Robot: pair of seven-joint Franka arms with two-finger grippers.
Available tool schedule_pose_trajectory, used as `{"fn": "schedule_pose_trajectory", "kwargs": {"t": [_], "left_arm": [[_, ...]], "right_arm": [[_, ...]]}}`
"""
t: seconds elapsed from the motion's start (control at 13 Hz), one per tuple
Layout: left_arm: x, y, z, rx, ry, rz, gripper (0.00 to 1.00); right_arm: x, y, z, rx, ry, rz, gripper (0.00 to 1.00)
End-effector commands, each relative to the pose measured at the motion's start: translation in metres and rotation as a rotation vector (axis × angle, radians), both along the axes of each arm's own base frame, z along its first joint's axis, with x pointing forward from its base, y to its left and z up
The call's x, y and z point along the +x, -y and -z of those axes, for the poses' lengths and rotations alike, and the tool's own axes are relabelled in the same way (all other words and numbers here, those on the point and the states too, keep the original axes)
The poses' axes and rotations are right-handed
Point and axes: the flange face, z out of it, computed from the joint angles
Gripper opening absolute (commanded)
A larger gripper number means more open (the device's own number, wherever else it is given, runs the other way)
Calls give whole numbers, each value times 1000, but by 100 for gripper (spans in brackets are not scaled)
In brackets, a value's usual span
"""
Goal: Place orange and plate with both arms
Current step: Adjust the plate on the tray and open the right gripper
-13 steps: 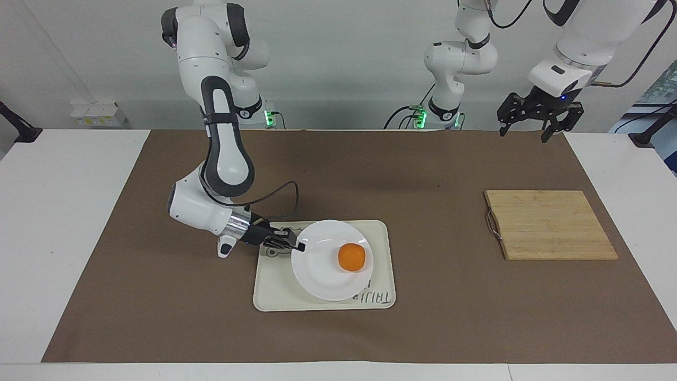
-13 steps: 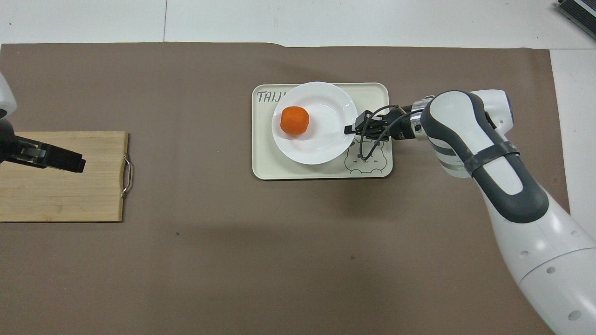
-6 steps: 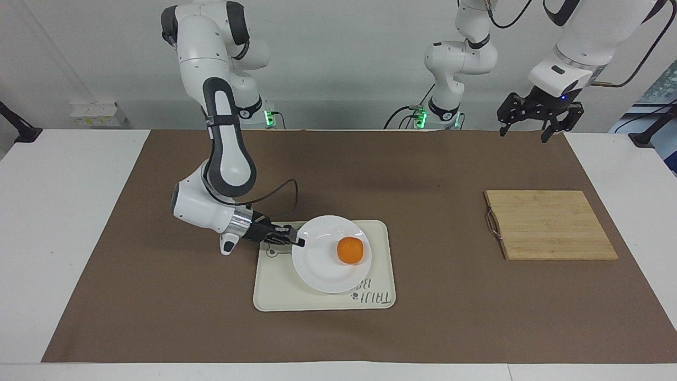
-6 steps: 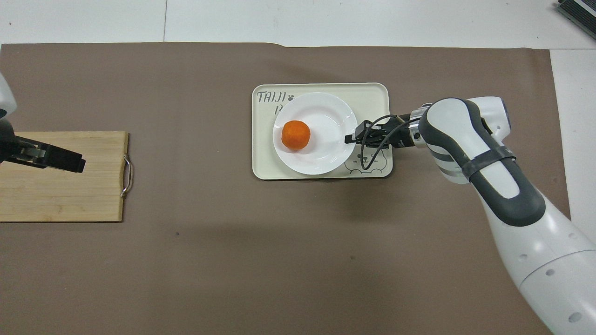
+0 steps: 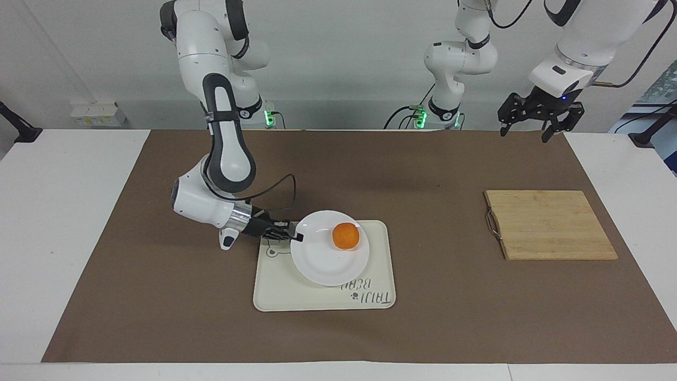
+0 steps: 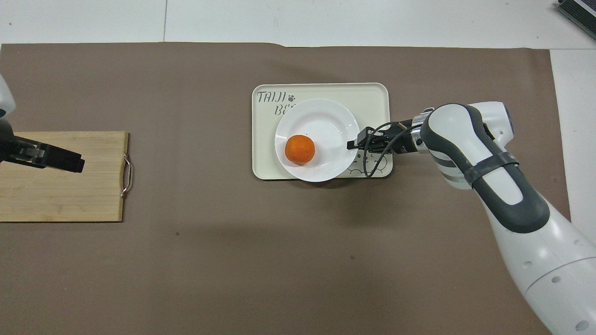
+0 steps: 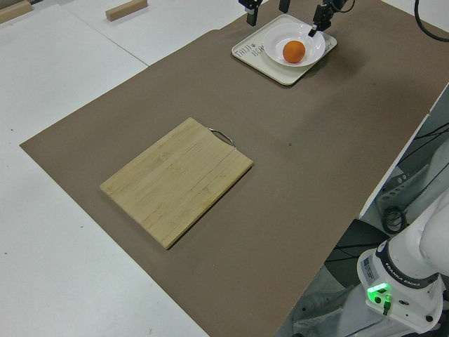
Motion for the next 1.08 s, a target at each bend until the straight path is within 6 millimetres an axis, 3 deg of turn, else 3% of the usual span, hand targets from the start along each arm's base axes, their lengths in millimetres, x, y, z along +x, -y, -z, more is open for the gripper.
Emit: {"fn": "schedule_pose_trajectory", "kwargs": {"t": [0.0, 0.62, 0.69, 0.77, 0.85, 1.0], "left_arm": [[-6, -4, -1, 2, 2, -11, 100], [-5, -5, -1, 1, 10, -25, 100], [-5, -5, -1, 1, 10, -25, 100], [-4, -5, -1, 1, 11, -25, 100], [-5, -5, -1, 1, 10, -22, 100], [-5, -5, 0, 1, 7, -20, 100]], "right_arm": [[2, 10, -6, -27, 26, -7, 0], [12, 1, -13, -34, 41, 14, 0], [12, 1, -13, -36, 40, 16, 21], [12, 1, -14, -36, 40, 17, 69], [13, 2, -14, -40, 44, 20, 96], [15, 3, -13, -62, 54, 11, 100]]}}
